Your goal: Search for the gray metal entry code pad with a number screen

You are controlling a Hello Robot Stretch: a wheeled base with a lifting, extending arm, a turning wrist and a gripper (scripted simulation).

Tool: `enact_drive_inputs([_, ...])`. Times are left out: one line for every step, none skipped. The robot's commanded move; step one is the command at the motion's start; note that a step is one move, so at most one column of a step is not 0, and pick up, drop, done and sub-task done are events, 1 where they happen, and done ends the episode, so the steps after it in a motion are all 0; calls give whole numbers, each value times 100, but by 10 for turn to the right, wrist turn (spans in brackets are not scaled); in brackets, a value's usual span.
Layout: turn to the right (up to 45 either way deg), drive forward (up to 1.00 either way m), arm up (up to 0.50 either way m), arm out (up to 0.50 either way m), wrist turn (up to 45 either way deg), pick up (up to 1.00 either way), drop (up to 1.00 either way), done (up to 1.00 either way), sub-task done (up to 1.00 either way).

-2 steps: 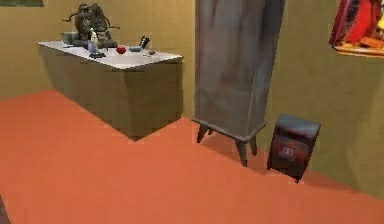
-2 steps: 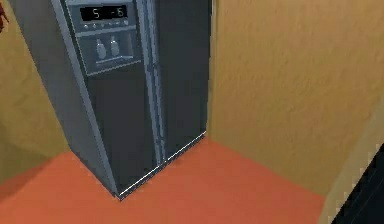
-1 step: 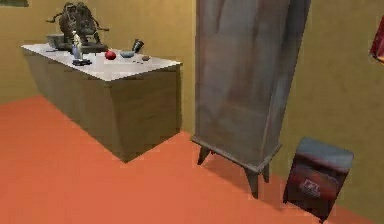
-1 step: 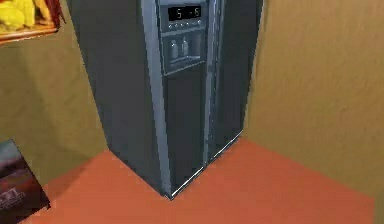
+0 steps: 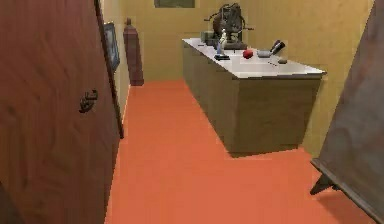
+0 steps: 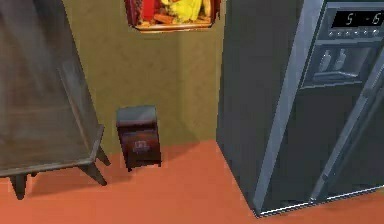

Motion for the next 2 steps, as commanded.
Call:
enact_drive_inputs([0,100,0,0,0,0,0,0,0])
enact_drive_inputs([-30,0,0,0,0,0,0,0,0])
